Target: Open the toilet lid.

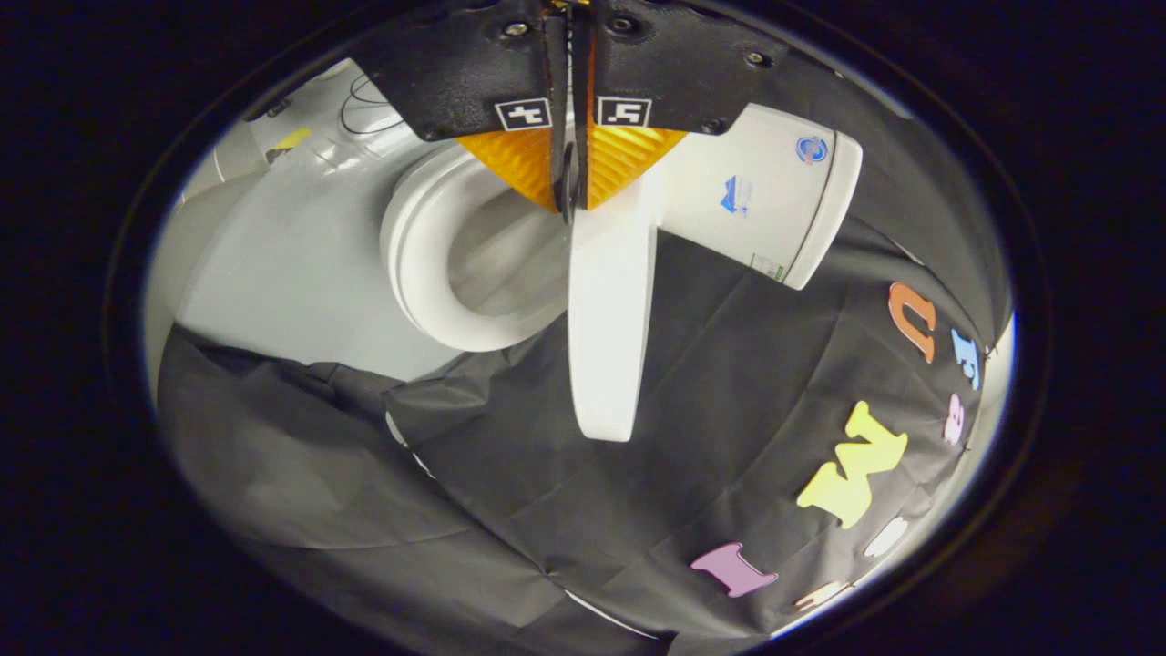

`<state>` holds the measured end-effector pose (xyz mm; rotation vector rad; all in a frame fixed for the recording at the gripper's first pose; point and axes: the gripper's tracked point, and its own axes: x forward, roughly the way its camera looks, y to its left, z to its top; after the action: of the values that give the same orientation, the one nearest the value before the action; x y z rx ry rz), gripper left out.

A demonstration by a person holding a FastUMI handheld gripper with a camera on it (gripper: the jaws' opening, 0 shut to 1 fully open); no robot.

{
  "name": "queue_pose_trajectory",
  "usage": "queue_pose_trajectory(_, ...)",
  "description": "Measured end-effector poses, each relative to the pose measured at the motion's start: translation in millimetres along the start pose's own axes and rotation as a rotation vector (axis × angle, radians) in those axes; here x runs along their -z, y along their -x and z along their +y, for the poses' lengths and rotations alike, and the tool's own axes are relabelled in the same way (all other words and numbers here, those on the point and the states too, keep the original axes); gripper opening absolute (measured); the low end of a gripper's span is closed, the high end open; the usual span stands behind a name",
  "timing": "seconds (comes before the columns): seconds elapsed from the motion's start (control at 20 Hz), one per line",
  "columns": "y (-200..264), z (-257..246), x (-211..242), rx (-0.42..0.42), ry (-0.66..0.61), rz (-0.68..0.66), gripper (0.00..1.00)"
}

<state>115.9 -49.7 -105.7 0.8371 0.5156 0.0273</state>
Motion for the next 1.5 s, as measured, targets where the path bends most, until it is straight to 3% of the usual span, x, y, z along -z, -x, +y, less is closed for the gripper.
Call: queue_pose_trajectory(1.5, 13.3, 85.9, 9.9, 0.107, 0.347, -0.099, 0.05)
